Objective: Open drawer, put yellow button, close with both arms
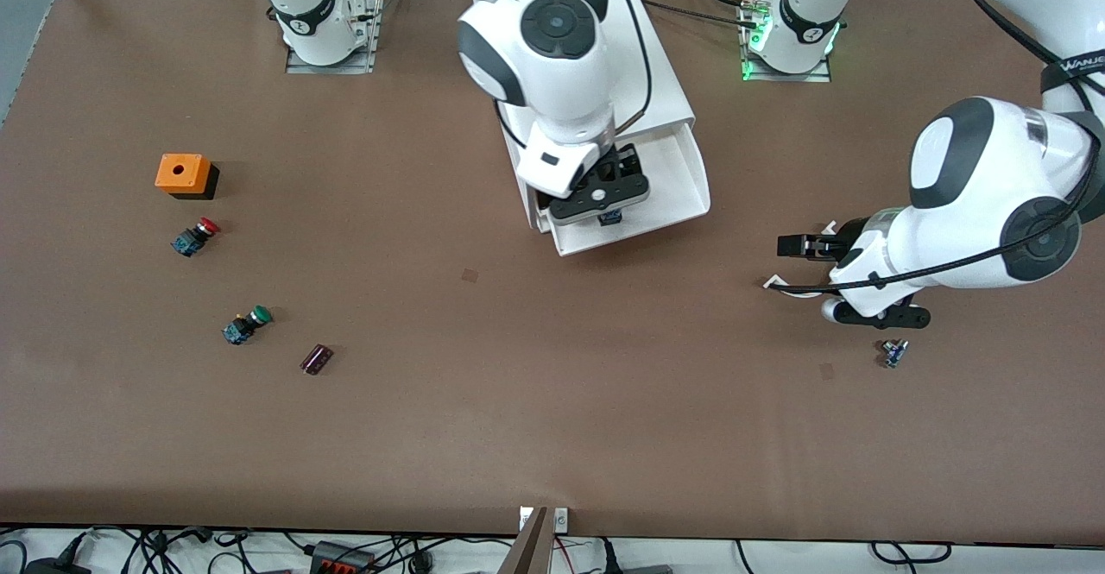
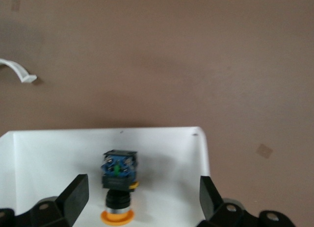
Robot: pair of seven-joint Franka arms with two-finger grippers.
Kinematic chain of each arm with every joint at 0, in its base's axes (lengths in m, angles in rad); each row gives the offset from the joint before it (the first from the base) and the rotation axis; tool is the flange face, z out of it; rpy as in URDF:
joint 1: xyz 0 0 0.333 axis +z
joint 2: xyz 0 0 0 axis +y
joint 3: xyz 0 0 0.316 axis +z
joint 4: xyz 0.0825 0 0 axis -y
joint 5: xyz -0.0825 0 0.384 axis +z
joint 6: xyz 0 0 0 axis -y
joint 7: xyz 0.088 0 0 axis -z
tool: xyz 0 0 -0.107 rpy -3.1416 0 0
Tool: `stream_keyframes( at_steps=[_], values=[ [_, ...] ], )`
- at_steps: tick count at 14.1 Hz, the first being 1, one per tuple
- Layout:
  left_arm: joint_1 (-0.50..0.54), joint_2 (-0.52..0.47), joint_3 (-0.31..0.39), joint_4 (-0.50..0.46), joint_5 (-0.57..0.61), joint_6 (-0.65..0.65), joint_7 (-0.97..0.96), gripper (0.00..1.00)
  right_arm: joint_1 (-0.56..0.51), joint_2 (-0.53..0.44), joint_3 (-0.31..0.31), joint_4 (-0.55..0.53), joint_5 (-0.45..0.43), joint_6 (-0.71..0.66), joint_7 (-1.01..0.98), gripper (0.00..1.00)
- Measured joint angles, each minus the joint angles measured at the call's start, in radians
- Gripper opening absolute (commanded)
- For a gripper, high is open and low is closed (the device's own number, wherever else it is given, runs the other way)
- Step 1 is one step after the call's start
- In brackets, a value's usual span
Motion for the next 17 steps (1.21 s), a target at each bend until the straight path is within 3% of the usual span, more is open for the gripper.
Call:
stream_keyframes(
  at_steps=[7, 13, 17],
  values=[
    [-0.028, 0.054, -0.001, 0.023, 0.0, 0.122, -0.031, 1.0, -0.291, -0.046, -0.006, 0.012, -0.04, -0.097, -0.069, 1.0],
    [-0.108, 0.072, -0.008, -0.017, -0.001, 0.273, -0.32, 1.0, -0.553, -0.055, -0.005, 0.008, -0.042, -0.262, -0.357, 1.0],
    [-0.214, 0.082, -0.012, -0.089, -0.001, 0.373, -0.511, 1.0, -0.648, -0.061, -0.004, 0.009, -0.041, -0.289, -0.414, 1.0]
  ],
)
